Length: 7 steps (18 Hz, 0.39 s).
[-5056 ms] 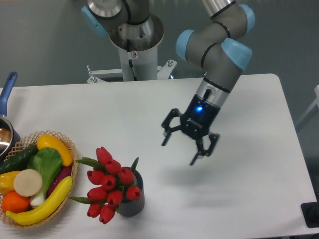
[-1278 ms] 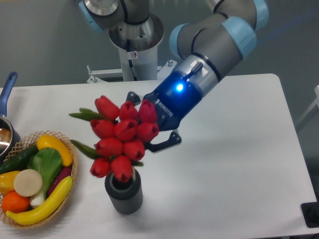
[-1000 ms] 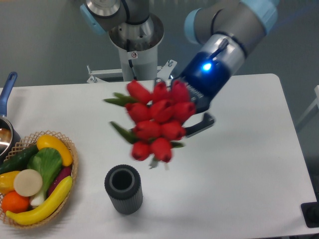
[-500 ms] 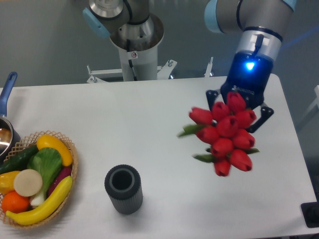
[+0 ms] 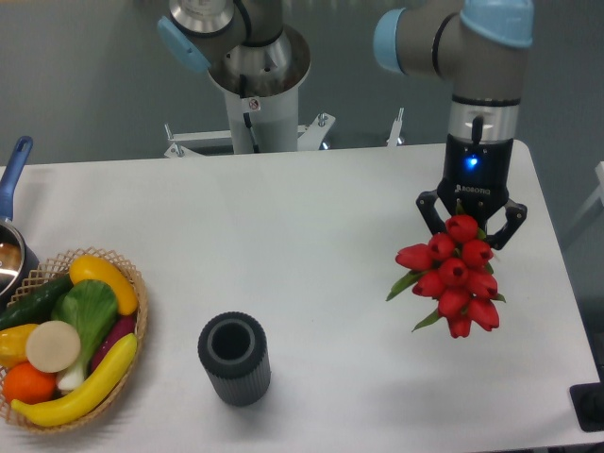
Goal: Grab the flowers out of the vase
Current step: 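Carry the tulip bunch away from the vase and hold it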
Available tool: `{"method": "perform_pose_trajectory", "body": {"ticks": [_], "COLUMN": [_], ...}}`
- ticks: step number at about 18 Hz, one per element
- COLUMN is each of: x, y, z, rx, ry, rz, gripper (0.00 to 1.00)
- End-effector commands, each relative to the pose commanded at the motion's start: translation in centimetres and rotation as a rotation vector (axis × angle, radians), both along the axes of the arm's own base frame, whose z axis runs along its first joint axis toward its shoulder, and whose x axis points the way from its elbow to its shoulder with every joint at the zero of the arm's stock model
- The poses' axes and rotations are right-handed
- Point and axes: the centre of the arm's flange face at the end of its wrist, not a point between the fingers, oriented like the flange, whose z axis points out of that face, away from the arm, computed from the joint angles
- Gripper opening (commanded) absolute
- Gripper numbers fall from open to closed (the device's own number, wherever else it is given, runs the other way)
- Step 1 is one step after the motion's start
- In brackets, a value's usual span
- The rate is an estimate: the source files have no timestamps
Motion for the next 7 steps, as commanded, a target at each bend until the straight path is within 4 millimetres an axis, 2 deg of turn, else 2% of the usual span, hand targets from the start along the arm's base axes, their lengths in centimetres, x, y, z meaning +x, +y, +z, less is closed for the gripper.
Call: {"method": "perform_pose_trajectory", "body": {"ticks": [2, 5, 7], "x": [-0.2, 0.8, 0.8], "y": [-0.1, 1.4, 1.9], "z": [-1.4, -2.4, -3.0], "rx": [-0.079, -0.218, -0.242], "ry": [-0.019, -0.029, -0.045], "rz": [0.004, -0.060, -0.069], "gripper": [0.05, 0.05, 0.06]}}
